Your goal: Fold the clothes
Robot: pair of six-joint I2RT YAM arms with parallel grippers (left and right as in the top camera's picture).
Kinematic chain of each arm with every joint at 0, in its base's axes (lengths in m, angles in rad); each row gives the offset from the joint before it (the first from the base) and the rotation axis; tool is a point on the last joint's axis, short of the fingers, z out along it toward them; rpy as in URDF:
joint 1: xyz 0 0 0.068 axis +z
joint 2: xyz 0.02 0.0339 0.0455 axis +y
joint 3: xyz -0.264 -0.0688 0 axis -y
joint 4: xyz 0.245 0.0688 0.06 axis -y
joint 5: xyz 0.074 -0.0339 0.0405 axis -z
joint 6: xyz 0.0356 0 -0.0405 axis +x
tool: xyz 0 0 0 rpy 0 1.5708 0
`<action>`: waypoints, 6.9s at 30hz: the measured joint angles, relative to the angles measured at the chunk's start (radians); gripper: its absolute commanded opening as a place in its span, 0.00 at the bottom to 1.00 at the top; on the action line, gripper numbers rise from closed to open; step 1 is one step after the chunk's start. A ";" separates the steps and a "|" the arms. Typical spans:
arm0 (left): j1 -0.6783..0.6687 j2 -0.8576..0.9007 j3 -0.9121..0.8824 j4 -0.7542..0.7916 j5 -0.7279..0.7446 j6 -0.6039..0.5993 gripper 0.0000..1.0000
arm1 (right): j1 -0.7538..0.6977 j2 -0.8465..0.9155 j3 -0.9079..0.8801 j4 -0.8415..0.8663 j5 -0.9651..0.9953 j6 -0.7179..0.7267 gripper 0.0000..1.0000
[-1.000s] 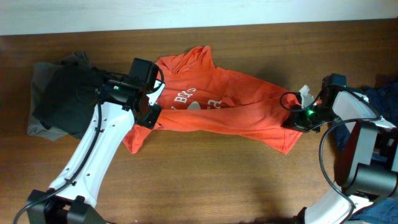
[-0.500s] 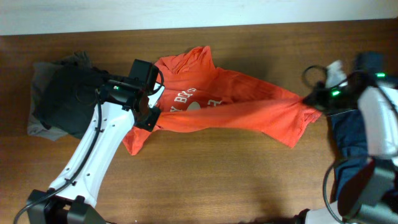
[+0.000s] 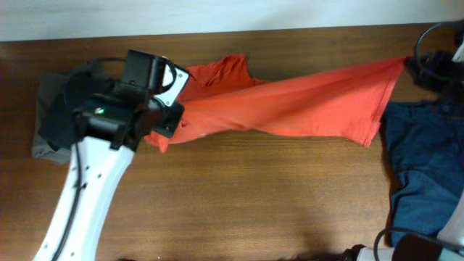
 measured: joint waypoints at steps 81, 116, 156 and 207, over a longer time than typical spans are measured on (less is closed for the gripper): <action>0.048 0.686 0.866 -0.083 0.018 0.230 0.13 | 0.249 0.650 0.851 -0.398 0.208 0.051 0.04; 0.192 0.772 0.451 -0.181 0.286 -0.039 0.01 | 0.096 0.669 0.785 -0.582 0.275 0.021 0.13; 0.389 1.025 0.652 0.150 0.423 -0.298 0.52 | 0.206 0.679 -0.248 0.277 0.451 0.076 0.04; 0.269 0.935 0.295 0.130 -0.183 -0.293 0.20 | 0.229 0.552 -0.473 0.163 0.378 0.084 0.04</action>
